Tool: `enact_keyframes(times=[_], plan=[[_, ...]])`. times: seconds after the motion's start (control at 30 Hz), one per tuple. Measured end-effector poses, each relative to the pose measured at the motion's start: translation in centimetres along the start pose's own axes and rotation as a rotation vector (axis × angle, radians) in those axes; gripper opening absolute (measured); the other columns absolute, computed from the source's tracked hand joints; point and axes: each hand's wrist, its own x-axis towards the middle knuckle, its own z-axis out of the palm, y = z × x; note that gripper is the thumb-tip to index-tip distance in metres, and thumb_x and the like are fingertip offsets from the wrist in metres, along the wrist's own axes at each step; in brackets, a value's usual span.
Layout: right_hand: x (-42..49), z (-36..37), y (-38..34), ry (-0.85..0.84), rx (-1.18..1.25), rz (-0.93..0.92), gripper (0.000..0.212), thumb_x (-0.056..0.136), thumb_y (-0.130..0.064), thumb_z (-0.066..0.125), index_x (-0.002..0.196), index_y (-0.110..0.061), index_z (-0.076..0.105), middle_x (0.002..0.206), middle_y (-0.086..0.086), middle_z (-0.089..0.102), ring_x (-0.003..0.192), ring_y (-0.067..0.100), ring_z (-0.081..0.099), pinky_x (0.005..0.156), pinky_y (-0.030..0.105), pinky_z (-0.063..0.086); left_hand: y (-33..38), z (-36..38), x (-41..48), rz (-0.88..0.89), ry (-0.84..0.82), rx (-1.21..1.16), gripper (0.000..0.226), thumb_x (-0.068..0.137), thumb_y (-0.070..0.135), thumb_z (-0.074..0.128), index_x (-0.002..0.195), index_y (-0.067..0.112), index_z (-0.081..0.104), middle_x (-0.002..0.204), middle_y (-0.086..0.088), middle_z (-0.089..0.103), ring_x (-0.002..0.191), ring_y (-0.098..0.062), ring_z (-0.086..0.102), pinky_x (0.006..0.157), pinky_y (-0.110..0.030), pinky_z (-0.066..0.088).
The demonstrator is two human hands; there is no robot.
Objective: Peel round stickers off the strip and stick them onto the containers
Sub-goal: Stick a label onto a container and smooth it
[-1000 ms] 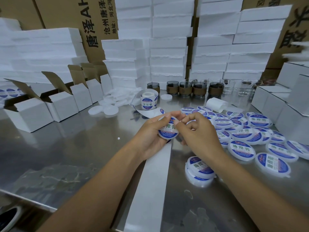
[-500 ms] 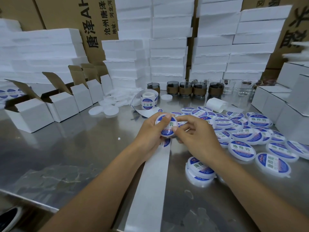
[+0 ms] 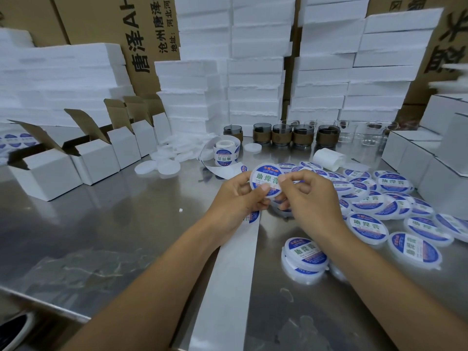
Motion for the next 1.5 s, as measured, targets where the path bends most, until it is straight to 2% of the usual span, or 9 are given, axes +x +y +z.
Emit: enact_keyframes(times=[0.1, 0.2, 0.53, 0.67, 0.9, 1.03, 1.17, 1.3, 1.5], plan=[[0.0, 0.0, 0.0, 0.012, -0.019, -0.004, 0.01, 0.088, -0.022, 0.061, 0.079, -0.019, 0.061, 0.053, -0.007, 0.066, 0.043, 0.005, 0.059, 0.044, 0.014, 0.045, 0.0, 0.0, -0.1, -0.01, -0.006, 0.014, 0.045, 0.075, 0.015, 0.072, 0.117, 0.009, 0.059, 0.106, -0.013, 0.07, 0.095, -0.026, 0.065, 0.091, -0.041, 0.05], [0.0, 0.0, 0.2, -0.004, -0.017, -0.01, 0.005, 0.087, -0.022, 0.062, 0.083, -0.02, 0.061, 0.054, -0.004, 0.067, 0.044, 0.005, 0.06, 0.045, 0.015, 0.046, 0.0, 0.0, -0.1, -0.02, 0.013, 0.014, 0.039, 0.08, 0.006, 0.069, 0.118, 0.008, 0.059, 0.107, -0.014, 0.07, 0.097, -0.028, 0.065, 0.091, -0.043, 0.05], [0.2, 0.0, 0.1, -0.049, -0.016, -0.037, 0.014, 0.087, -0.019, 0.063, 0.091, -0.03, 0.056, 0.07, -0.001, 0.068, 0.05, 0.005, 0.062, 0.05, 0.016, 0.049, 0.2, -0.1, 0.0, -0.02, 0.023, -0.066, 0.018, 0.092, 0.012, 0.056, 0.109, 0.01, 0.062, 0.091, -0.009, 0.072, 0.076, -0.015, 0.065, 0.089, -0.037, 0.053], [0.1, 0.0, 0.2, -0.076, -0.086, -0.095, 0.022, 0.085, -0.021, 0.066, 0.094, -0.037, 0.054, 0.08, 0.003, 0.069, 0.071, 0.021, 0.067, 0.065, 0.033, 0.055, 0.3, -0.1, 0.0, -0.016, 0.034, -0.092, 0.019, 0.091, 0.013, 0.057, 0.11, 0.01, 0.062, 0.095, -0.009, 0.073, 0.074, -0.014, 0.066, 0.079, -0.028, 0.057], [1.7, -2.0, 0.9, 0.147, -0.2, -0.115, 0.016, 0.087, -0.021, 0.064, 0.099, -0.028, 0.055, 0.071, -0.01, 0.059, 0.062, -0.001, 0.057, 0.051, 0.004, 0.039, 0.5, -0.5, 0.3, -0.007, 0.188, -0.153, 0.028, 0.091, 0.015, 0.059, 0.119, 0.017, 0.057, 0.095, 0.0, 0.072, 0.083, -0.017, 0.071, 0.077, -0.024, 0.056], [2.2, -3.5, 1.7, 0.259, -0.353, -0.086, 0.031, 0.088, -0.02, 0.061, 0.119, -0.017, 0.058, 0.066, -0.009, 0.058, 0.064, 0.004, 0.054, 0.064, 0.022, 0.038, 1.0, -0.7, 0.1, 0.005, 0.296, -0.202, 0.013, 0.091, 0.016, 0.059, 0.104, 0.016, 0.063, 0.075, 0.003, 0.066, 0.062, -0.011, 0.064, 0.063, -0.022, 0.054], [2.4, -4.0, 2.2, 0.31, -0.433, -0.033, 0.035, 0.088, -0.022, 0.06, 0.122, -0.016, 0.055, 0.065, -0.008, 0.058, 0.08, 0.019, 0.059, 0.074, 0.031, 0.041, 1.2, -0.8, 0.0, 0.028, 0.484, -0.213, 0.008, 0.092, 0.02, 0.058, 0.098, 0.015, 0.061, 0.077, -0.001, 0.053, 0.044, -0.006, 0.041, 0.042, -0.018, 0.04], [2.1, -4.0, 2.1, 0.295, -0.55, -0.052, 0.032, 0.088, -0.027, 0.06, 0.117, -0.015, 0.055, 0.064, -0.005, 0.058, 0.084, 0.027, 0.061, 0.083, 0.044, 0.047, 1.3, -1.3, 0.2, 0.043, 0.578, -0.21, 0.005, 0.093, 0.015, 0.056, 0.096, 0.016, 0.06, 0.078, -0.002, 0.052, 0.044, -0.005, 0.038, 0.04, -0.018, 0.036], [1.2, -3.6, 1.2, 0.221, -0.767, -0.196, 0.026, 0.09, -0.027, 0.056, 0.112, -0.014, 0.057, 0.059, -0.006, 0.058, 0.069, 0.023, 0.059, 0.079, 0.044, 0.047, 1.1, -2.8, 1.5, 0.028, 0.736, -0.103, 0.012, 0.093, 0.013, 0.055, 0.084, 0.021, 0.058, 0.071, 0.002, 0.055, 0.052, -0.006, 0.047, 0.043, -0.016, 0.043]])
